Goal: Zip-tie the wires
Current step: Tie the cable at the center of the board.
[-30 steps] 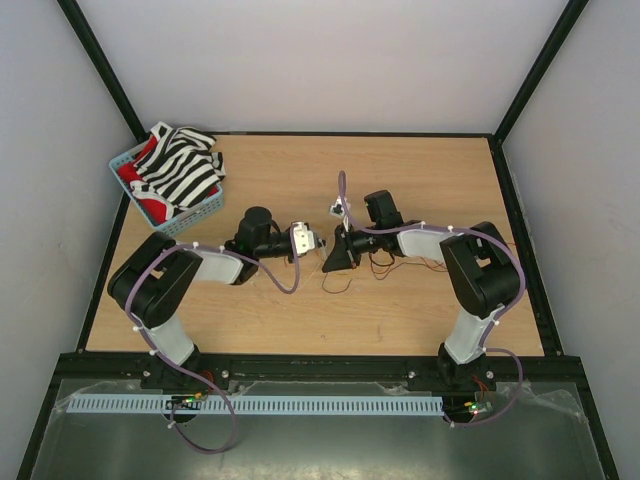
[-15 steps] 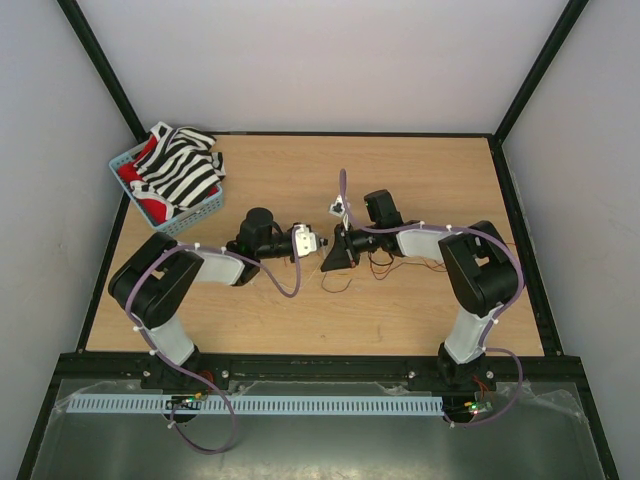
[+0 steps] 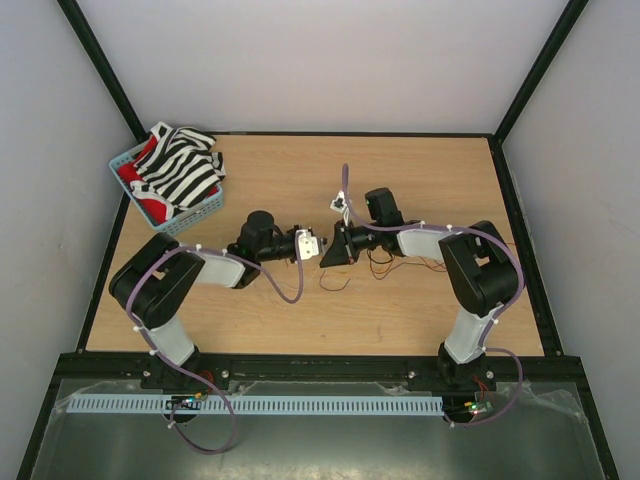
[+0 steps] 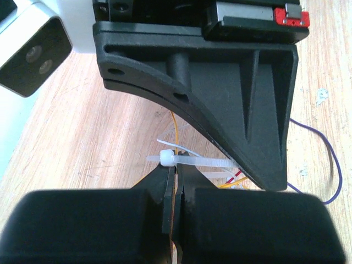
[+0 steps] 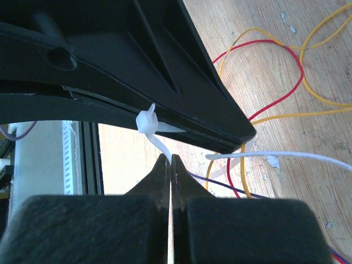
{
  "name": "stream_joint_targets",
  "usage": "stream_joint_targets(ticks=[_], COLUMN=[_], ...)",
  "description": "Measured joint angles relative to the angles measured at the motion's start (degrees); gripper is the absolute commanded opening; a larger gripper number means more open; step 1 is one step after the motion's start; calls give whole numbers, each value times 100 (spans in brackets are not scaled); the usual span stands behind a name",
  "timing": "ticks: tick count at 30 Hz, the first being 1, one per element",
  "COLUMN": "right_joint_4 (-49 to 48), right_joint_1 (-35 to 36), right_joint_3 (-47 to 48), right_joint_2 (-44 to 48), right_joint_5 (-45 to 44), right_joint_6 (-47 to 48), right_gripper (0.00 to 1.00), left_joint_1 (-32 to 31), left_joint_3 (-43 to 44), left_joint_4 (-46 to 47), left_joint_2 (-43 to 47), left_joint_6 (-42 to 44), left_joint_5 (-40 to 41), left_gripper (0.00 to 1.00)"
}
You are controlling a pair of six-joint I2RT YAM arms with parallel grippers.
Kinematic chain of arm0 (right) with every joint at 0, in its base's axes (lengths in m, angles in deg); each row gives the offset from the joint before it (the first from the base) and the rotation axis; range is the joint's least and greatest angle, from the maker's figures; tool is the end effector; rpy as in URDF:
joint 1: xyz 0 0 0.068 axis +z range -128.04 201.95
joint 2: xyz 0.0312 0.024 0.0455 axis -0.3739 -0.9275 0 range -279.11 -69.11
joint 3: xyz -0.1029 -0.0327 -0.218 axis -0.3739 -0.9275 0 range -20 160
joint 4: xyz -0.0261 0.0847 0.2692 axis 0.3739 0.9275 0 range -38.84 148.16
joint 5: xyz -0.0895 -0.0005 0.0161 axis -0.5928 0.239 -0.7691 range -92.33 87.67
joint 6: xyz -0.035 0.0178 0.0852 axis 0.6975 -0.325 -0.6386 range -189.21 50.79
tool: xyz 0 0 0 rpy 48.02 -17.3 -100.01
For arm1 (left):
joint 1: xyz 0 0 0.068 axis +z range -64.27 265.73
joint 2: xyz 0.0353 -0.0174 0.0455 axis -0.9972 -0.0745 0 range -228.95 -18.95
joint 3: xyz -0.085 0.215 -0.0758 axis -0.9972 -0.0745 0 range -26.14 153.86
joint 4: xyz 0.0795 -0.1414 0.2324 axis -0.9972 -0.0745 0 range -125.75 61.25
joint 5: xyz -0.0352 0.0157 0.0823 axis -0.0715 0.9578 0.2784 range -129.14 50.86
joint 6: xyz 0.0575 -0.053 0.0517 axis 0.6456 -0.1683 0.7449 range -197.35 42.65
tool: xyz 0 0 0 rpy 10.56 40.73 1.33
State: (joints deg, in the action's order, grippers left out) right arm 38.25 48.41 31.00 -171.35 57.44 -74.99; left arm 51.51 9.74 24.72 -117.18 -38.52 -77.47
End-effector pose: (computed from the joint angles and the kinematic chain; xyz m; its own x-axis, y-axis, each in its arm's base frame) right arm 0.3038 0.2328 0.0976 -0.6362 -0.2598 -0.7265 -0.7709 0.1759 0.6122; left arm 0.2762 -0.2513 0.1130 0.4948 0.2582 -0.8297 0.8184 0.1825 0.5449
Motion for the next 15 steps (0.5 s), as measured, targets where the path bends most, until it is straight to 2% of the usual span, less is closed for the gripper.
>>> stream_joint_targets(ticks=[15], right_joint_4=[-79], right_joint_1=[-85], right_joint_3=[-7], right_joint_2=[66], right_joint_5=[-17], right_joint_6=[-492], right_gripper=[0], left_joint_1=[-133], left_joint_3=[-140], left_joint_4=[374], left_joint_2=[-63], left_joint_6=[348], left_joint_5=[422], left_gripper=[0])
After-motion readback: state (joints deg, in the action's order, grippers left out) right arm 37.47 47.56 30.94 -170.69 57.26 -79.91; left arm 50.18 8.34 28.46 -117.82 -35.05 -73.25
